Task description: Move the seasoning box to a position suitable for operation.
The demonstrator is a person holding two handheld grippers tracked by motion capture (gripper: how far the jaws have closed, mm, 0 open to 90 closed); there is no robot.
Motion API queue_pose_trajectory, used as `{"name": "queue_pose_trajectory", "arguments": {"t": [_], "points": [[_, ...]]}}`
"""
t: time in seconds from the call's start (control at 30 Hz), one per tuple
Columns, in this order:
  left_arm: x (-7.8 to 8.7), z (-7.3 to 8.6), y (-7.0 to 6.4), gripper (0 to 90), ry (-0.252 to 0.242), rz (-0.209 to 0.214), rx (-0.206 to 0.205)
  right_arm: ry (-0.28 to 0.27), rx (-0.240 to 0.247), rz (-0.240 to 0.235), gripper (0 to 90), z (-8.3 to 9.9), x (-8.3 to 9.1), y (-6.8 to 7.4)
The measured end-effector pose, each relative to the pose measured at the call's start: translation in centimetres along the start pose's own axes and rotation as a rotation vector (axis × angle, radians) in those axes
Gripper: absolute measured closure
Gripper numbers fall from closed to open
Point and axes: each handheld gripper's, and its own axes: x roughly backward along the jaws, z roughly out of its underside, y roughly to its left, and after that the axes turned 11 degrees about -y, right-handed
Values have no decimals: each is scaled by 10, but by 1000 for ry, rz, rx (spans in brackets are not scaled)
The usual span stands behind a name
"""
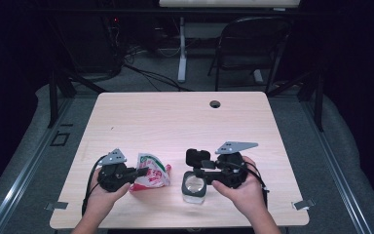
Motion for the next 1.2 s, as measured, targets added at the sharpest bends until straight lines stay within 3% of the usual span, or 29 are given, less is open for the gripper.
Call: {"name": "queue_pose_trajectory", "arguments": {"t": [0.1, 0.2, 0.53, 0.87, 1.2], "points": [[2, 3, 2, 900, -12, 14, 26, 39, 22, -44, 558, -2, -19, 12], [3, 4, 3, 900, -19, 12, 34, 47, 26, -66, 557, -3, -26, 16], [3, 5, -1, 900, -17, -1, 17, 92, 28, -138, 608, -9, -48, 27], [2, 5, -3, 900, -9, 5, -9, 124, 22, -150, 661, -9, -64, 31], [1, 5, -5, 899, -1, 14, -22, 130, 48, -168, 734, -19, -80, 39]]}}
